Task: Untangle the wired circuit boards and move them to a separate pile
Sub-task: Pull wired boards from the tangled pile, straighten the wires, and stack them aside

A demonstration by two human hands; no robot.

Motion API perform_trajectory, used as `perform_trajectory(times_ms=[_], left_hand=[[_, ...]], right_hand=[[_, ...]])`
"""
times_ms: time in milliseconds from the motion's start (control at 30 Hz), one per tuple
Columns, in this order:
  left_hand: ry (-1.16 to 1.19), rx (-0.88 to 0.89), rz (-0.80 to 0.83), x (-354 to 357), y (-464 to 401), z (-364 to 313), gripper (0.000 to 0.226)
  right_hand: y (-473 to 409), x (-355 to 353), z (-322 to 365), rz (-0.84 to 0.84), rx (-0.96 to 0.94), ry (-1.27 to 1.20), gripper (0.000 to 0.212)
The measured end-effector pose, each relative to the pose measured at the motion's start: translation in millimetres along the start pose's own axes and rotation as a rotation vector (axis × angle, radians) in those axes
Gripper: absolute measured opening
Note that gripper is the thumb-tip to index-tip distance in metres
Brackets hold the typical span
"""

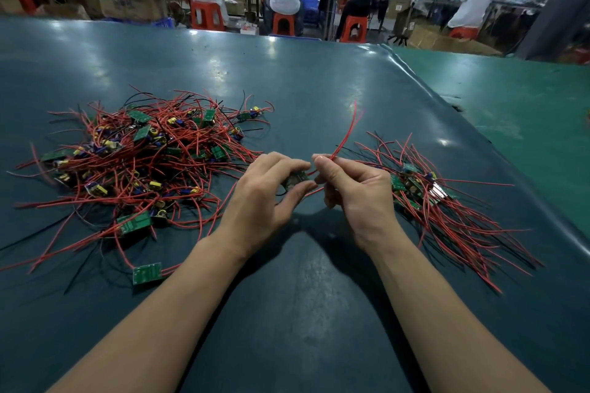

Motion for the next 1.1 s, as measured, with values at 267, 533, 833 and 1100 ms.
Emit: perform_trajectory(times_ms=[267,533,833,1100], left_hand=[[0.05,-0.057,0.032,2,0,-3,0.01],[0.027,-0.047,-0.043,-11,4,1,0.019],[-0.084,0.074,-0.328,-39,6,-11,0.034],[-0.047,0.098,-0.08,-19,-2,-16,0.047]], right_hand=[[-10,-49,-8,-0.37,0.11,-0.232,0.015],[-9,-92,-9,-0.644,0.092,-0.41,0.02],[20,39,-11,0.356,0.158,0.086,0.039],[23,35,3,0.281,0.012,0.144,0.01]])
Point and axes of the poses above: each hand's wrist, its own y-axis away from the middle knuckle, its own x-axis out of the palm, z = x × y, the point moved 9 cm from there along -y, towards the middle knuckle, and after that the axes turned 2 degrees about y, right-handed, at the moved point
